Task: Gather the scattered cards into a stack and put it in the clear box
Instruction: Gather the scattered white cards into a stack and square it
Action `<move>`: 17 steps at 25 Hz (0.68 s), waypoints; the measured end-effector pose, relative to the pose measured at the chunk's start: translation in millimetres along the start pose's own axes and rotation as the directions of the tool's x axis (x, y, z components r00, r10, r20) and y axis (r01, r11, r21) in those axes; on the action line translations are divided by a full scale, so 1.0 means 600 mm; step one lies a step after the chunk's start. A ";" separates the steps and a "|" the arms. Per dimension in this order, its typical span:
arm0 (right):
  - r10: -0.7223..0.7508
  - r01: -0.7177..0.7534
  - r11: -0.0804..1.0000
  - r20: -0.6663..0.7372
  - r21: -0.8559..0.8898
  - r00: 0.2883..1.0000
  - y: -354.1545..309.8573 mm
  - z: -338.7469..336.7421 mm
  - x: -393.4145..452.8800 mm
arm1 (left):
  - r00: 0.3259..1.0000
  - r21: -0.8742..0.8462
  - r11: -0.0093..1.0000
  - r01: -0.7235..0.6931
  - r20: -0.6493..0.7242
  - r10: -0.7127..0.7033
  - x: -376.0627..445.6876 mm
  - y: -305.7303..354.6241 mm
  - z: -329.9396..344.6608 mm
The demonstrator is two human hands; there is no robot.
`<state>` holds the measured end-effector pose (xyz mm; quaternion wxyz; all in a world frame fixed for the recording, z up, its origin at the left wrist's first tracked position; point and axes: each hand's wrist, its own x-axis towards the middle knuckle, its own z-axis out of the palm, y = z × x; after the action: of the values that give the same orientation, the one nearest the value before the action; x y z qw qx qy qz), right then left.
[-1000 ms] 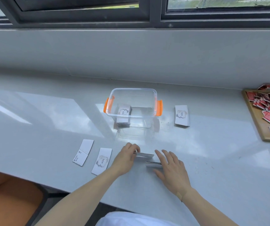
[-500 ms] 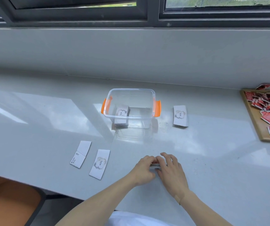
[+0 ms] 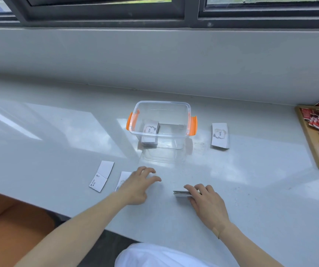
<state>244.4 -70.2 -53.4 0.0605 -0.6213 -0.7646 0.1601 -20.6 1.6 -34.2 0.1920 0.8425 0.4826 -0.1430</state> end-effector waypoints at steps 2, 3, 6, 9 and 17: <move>-0.001 0.001 1.000 0.010 0.004 1.000 0.002 0.001 0.000 | 0.997 0.171 0.984 -0.041 0.079 0.027 -0.015 -0.055 -0.012; -0.002 0.002 1.000 0.022 -0.002 1.000 0.003 0.001 0.000 | 0.992 0.238 0.969 -0.068 0.116 0.041 -0.022 -0.078 -0.017; 0.005 -0.004 1.000 0.037 -0.009 0.999 0.005 0.005 -0.003 | 0.981 0.371 0.919 -0.135 0.183 0.070 -0.036 -0.120 -0.022; 0.011 -0.009 1.000 0.055 -0.024 0.998 0.004 0.008 -0.006 | 0.980 0.425 0.890 -0.163 0.171 0.098 -0.042 -0.129 -0.016; 0.021 -0.018 0.999 0.067 -0.034 0.998 0.006 0.017 -0.016 | 0.986 0.479 0.873 -0.091 0.166 0.012 -0.045 -0.133 -0.021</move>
<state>246.7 -80.4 -62.9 0.0225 -0.6239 -0.7627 0.1688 -102.5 24.0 -26.3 0.0161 0.8622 0.3919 -0.3206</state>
